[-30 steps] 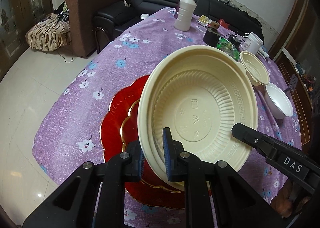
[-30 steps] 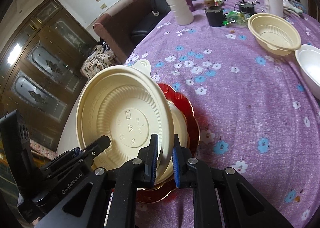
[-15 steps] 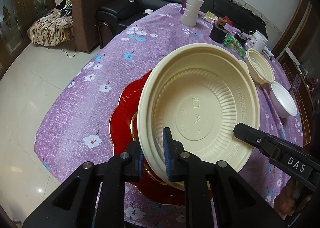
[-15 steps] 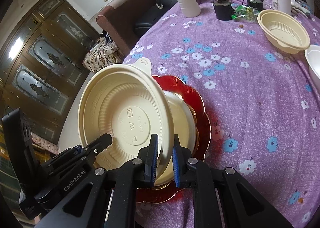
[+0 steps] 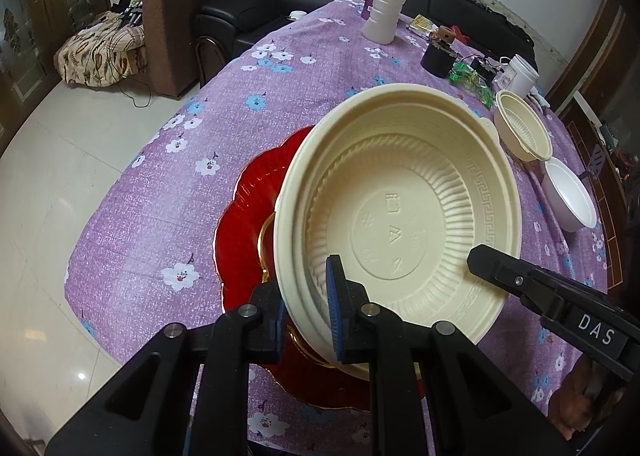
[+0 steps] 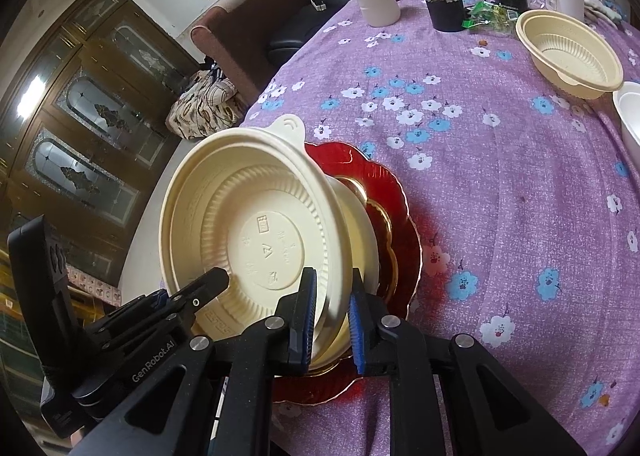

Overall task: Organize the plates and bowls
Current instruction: 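Carry the beige bowl over the red plate stack, then lower the beige bowl onto the stack and open both grippers, then move both grippers to the other white foam bowl, then grasp the rim of the white foam bowl with both grippers, then carry the white foam bowl toward the red plate stack with both grippers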

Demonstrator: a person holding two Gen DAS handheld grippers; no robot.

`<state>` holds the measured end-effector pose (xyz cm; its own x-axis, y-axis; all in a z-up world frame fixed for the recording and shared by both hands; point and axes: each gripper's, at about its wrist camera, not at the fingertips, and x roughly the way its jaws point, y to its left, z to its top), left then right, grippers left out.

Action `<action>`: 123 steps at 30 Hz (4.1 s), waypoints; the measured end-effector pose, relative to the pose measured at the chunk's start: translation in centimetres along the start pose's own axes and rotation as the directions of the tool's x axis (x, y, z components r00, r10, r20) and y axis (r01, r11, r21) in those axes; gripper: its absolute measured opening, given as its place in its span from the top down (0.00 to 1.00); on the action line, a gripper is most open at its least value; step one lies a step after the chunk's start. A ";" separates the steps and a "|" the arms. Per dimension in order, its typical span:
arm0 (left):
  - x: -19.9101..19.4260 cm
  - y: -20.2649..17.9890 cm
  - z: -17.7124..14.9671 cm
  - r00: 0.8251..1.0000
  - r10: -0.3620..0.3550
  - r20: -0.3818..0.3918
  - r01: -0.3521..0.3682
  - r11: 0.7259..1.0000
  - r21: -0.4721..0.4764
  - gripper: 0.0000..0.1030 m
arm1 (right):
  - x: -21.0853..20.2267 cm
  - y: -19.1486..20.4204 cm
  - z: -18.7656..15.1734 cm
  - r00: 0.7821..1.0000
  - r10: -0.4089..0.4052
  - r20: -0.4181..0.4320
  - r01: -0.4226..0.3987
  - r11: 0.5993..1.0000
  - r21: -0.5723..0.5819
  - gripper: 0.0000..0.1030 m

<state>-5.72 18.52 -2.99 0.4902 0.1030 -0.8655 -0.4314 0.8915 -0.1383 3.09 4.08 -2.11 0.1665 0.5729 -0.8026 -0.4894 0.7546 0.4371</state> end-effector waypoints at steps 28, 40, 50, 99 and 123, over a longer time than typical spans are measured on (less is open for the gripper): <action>-3.8 -2.5 1.8 0.971 -0.146 0.190 0.177 0.972 -0.157 0.22 | -6.7 -5.2 -1.2 0.987 0.056 0.153 -0.072 0.992 0.100 0.24; 1.5 -19.8 2.7 0.914 -0.384 -0.128 0.396 0.915 0.082 0.21 | -16.3 -19.4 -3.7 0.951 -0.148 0.270 0.027 0.913 0.407 0.21; 6.8 -28.0 4.9 0.900 -0.381 -0.211 0.401 0.914 0.062 0.22 | -18.7 -26.8 -1.5 0.921 -0.255 0.293 0.066 0.846 0.529 0.21; 5.2 -28.1 0.0 0.952 -0.288 -0.107 0.307 0.905 0.293 0.90 | -16.2 -24.3 -6.3 0.891 -0.351 0.289 0.155 0.833 0.531 0.93; 4.1 -27.0 -1.3 0.952 -0.293 -0.091 0.307 0.896 0.321 0.90 | -16.3 -22.9 -8.0 0.886 -0.359 0.294 0.161 0.832 0.532 0.93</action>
<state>6.93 -5.70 -3.42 0.5241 -0.2035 -0.8270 0.0070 0.9720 -0.2347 4.75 -25.07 -2.26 0.5752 0.3303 -0.7484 0.0748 0.8898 0.4502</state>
